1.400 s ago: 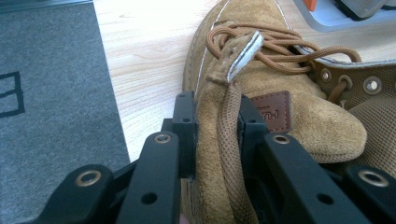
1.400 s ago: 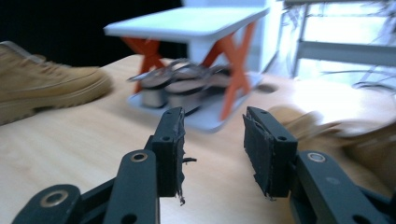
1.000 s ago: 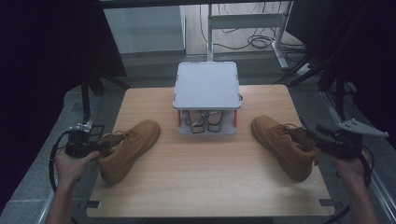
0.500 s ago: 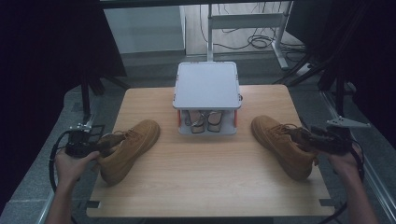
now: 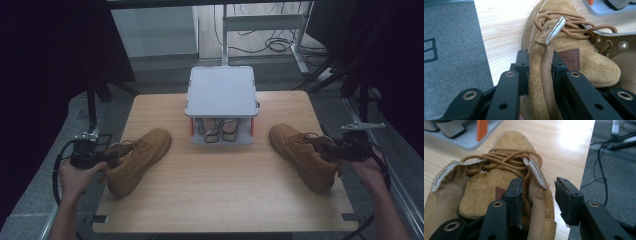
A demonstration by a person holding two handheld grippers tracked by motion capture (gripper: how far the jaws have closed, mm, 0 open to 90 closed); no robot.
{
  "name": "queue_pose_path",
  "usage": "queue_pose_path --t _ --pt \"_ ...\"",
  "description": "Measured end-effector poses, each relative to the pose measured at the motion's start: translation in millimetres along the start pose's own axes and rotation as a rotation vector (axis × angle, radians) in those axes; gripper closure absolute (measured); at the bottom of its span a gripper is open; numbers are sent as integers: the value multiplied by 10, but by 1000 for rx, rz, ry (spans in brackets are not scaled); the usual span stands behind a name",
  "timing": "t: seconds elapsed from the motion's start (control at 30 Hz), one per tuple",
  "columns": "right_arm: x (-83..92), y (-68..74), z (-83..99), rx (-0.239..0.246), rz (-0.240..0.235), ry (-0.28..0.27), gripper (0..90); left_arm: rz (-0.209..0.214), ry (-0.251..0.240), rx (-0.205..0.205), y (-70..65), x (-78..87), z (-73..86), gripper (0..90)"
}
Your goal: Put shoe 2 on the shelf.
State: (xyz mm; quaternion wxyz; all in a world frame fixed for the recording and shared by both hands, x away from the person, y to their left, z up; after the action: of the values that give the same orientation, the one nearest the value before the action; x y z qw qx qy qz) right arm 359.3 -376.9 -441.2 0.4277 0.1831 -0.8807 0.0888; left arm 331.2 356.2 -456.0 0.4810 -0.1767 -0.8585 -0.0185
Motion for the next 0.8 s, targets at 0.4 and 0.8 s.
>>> queue_pose_path --t 0.4,0.8 --pt "-26 0 -1 -83 -14 51 742 1 5 -3 15 23 -22 576" --pt "-26 13 12 -77 -2 25 761 -27 82 -10 -11 -21 -71 739"
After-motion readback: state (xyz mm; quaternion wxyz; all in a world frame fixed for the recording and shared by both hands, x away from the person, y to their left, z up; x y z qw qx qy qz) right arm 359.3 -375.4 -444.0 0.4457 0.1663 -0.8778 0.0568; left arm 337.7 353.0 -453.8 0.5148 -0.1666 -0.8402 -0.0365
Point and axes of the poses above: each handheld gripper's, and its own axes: x roughly backward along the jaws, z roughly out of its underside, y roughly to its left, the point moved 3 cm from there along -x, roughly forward along the jaws, and after that the axes turned 6 degrees about y, right-handed, at the moved point
